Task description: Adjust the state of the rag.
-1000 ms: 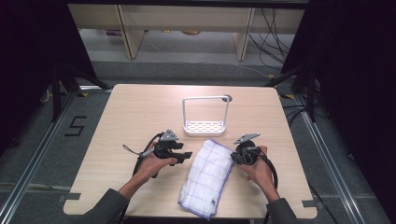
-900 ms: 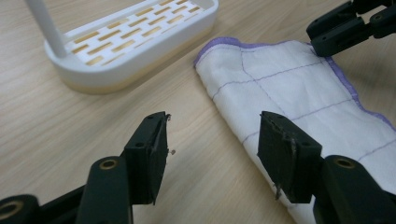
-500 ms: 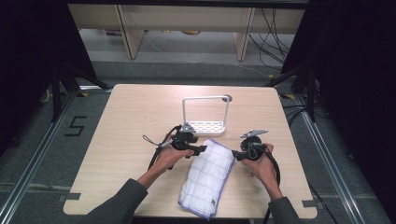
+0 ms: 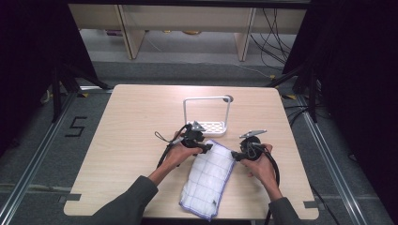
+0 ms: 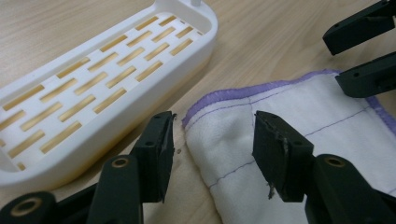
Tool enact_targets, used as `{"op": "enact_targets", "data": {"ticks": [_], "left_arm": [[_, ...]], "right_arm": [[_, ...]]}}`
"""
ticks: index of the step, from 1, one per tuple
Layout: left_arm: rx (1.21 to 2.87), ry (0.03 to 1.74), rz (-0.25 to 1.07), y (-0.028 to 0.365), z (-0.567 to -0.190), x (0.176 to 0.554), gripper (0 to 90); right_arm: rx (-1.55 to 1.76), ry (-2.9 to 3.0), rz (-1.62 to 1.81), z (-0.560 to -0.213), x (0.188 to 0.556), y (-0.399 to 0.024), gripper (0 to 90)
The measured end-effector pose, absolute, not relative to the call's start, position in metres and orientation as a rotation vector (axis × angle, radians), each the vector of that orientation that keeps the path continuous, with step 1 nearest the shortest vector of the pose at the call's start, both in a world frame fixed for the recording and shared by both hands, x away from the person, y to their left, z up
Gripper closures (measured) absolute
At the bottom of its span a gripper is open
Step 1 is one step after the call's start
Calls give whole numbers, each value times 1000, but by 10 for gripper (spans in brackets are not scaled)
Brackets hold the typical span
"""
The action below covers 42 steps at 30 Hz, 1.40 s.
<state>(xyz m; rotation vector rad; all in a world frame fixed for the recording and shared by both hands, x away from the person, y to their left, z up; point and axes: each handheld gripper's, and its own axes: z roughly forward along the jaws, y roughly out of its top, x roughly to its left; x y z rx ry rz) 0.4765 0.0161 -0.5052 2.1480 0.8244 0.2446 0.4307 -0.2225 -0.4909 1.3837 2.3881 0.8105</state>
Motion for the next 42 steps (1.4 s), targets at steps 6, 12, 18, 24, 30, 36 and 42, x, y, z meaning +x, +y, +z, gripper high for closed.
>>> {"op": "enact_targets", "data": {"ticks": [6, 12, 18, 24, 30, 36, 42], "left_arm": [[2194, 760, 252, 14, -509, 477, 628], [2205, 734, 258, 14, -510, 477, 730], [2202, 709, 252, 16, -511, 477, 814], [2200, 702, 247, 17, -511, 477, 818], [2194, 712, 249, 18, -511, 476, 818], [2194, 709, 250, 20, -511, 475, 823], [2180, 710, 266, 34, -508, 469, 833]], "right_arm": [[1330, 2388, 772, -494, 430, -217, 497], [1376, 2358, 821, -485, 428, -220, 473], [1409, 2366, 820, -488, 431, -218, 437], [1388, 2388, 789, -496, 433, -213, 458], [1380, 2380, 792, -496, 428, -209, 559], [1367, 2428, 849, -496, 425, -205, 803], [1269, 2456, 848, -490, 430, -198, 829]]}}
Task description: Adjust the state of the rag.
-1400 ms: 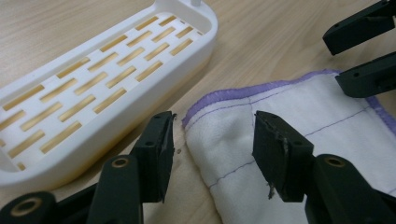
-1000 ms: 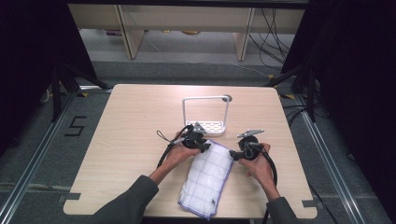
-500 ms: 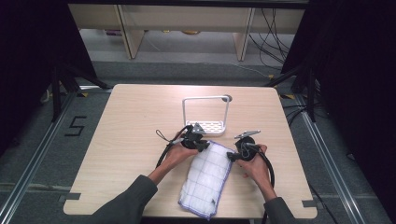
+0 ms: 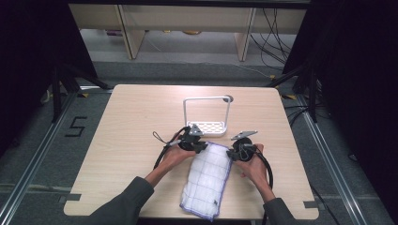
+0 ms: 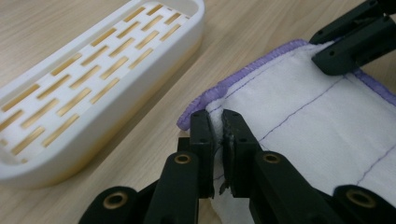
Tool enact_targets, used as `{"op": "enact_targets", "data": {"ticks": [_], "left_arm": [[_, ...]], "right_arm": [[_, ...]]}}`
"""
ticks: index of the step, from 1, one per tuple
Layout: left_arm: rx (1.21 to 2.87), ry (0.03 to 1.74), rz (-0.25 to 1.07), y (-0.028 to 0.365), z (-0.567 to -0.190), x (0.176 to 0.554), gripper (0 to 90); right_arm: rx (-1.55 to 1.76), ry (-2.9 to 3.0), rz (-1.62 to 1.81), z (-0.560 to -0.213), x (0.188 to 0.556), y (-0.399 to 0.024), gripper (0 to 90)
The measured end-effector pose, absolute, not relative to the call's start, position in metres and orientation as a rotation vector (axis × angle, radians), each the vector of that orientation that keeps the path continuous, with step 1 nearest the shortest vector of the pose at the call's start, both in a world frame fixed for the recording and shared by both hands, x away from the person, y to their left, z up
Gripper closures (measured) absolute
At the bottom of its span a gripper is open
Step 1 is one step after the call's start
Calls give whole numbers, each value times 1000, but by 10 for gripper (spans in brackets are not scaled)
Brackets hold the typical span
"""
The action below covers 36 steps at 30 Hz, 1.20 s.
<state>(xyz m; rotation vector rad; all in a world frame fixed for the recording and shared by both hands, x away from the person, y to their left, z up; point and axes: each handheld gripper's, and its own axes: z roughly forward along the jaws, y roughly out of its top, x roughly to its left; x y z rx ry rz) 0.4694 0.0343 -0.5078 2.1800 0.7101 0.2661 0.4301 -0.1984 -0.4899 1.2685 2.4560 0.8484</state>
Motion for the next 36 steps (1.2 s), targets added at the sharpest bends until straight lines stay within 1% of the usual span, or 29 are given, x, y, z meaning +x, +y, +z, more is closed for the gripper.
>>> {"op": "enact_targets", "data": {"ticks": [2, 8, 15, 19, 24, 32, 35, 36], "left_arm": [[2149, 730, 276, 45, -503, 466, 834], [2137, 735, 298, 63, -499, 458, 832], [2072, 781, 264, 85, -504, 457, 829], [2054, 793, 259, 86, -508, 458, 827], [2050, 789, 267, 82, -507, 458, 827], [2022, 761, 270, 78, -492, 455, 826], [2034, 732, 304, 75, -486, 453, 825], [2024, 729, 298, 75, -483, 452, 825]], "right_arm": [[1237, 2458, 869, -484, 434, -191, 830], [1210, 2485, 889, -485, 443, -174, 829], [1179, 2503, 903, -484, 450, -160, 827], [1170, 2496, 916, -487, 450, -155, 825], [1166, 2505, 913, -484, 451, -162, 825], [1134, 2485, 962, -474, 444, -164, 824], [1113, 2477, 985, -469, 441, -166, 823], [1102, 2491, 982, -465, 440, -167, 823]]}}
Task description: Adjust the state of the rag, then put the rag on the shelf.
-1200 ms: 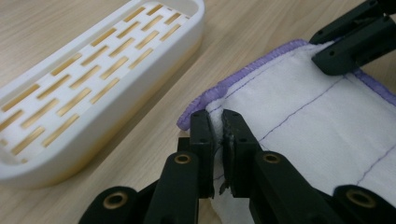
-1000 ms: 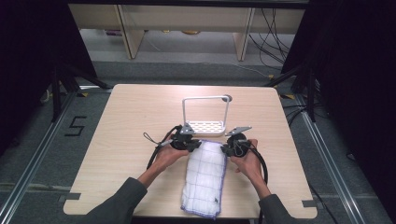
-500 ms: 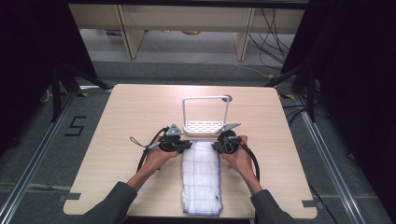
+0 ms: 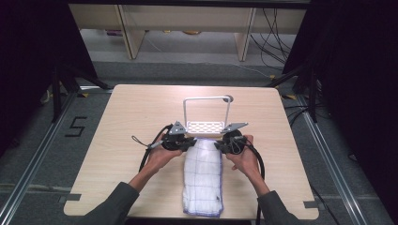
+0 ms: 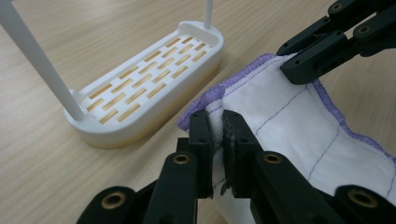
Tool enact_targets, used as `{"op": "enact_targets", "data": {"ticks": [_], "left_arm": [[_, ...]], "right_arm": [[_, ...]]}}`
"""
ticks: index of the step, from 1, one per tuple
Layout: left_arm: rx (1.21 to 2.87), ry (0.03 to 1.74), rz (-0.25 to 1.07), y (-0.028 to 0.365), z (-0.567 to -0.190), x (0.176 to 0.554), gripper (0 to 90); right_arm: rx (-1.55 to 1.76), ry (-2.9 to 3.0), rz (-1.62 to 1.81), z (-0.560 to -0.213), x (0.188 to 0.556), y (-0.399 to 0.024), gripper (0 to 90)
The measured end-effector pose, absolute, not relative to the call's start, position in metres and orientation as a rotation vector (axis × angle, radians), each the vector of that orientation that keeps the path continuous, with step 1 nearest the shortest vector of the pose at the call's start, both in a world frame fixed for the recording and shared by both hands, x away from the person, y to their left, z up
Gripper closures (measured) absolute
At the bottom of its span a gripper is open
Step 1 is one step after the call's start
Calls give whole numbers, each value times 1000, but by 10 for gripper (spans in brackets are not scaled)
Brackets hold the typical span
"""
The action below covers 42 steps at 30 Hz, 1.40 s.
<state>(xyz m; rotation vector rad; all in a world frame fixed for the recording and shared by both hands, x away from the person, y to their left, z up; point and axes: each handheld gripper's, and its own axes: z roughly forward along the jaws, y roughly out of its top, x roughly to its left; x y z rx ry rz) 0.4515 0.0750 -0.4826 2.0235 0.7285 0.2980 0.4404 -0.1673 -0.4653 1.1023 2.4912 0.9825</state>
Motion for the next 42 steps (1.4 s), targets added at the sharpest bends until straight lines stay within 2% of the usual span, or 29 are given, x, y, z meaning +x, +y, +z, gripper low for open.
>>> {"op": "enact_targets", "data": {"ticks": [24, 42], "left_arm": [[1981, 690, 307, 80, -450, 437, 822], [1877, 618, 338, 92, -394, 420, 826]], "right_arm": [[1020, 2449, 1082, -434, 424, -168, 823], [916, 2355, 1208, -379, 400, -172, 826]]}}
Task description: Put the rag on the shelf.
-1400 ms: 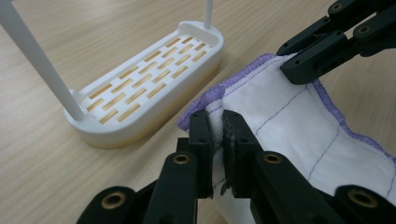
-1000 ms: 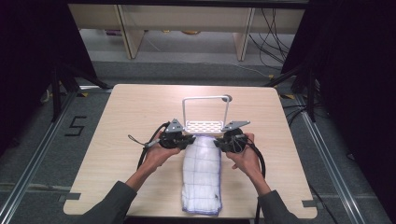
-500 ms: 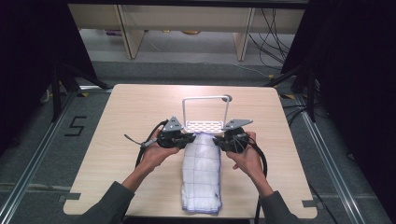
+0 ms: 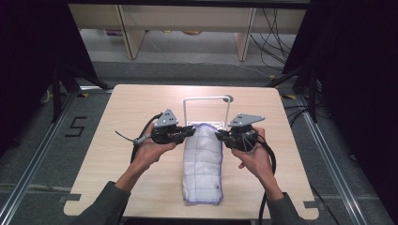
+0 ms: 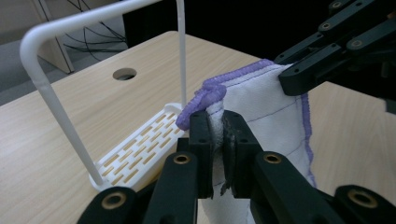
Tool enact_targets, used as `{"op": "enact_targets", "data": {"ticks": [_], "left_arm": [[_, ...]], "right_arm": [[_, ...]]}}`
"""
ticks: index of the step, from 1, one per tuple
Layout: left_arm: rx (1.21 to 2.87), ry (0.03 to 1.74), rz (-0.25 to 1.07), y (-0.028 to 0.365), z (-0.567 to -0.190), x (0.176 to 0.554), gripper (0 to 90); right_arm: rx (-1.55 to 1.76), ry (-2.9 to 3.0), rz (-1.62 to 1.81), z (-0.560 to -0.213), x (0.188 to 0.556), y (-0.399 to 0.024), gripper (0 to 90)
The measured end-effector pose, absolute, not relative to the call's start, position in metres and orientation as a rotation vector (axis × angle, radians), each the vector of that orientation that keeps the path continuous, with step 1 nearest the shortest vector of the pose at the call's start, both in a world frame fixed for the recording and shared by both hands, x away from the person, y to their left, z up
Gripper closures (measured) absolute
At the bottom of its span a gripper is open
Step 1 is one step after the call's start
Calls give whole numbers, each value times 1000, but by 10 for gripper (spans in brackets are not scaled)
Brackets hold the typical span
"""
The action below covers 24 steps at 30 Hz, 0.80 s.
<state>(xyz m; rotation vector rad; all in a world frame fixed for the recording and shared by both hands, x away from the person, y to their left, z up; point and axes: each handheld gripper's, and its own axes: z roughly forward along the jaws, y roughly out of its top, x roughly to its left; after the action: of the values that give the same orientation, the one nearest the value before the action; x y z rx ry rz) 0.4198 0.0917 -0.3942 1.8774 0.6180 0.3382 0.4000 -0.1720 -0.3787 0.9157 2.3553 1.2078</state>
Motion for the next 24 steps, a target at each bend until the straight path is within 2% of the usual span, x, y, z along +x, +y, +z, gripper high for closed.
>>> {"op": "enact_targets", "data": {"ticks": [10, 16, 24], "left_arm": [[1857, 593, 370, 100, -356, 418, 827], [1850, 583, 403, 103, -332, 425, 831], [1849, 609, 440, 107, -309, 442, 836]], "right_arm": [[881, 2322, 1260, -344, 400, -173, 828], [844, 2268, 1295, -314, 409, -174, 829], [888, 2247, 1323, -291, 428, -180, 831]]}}
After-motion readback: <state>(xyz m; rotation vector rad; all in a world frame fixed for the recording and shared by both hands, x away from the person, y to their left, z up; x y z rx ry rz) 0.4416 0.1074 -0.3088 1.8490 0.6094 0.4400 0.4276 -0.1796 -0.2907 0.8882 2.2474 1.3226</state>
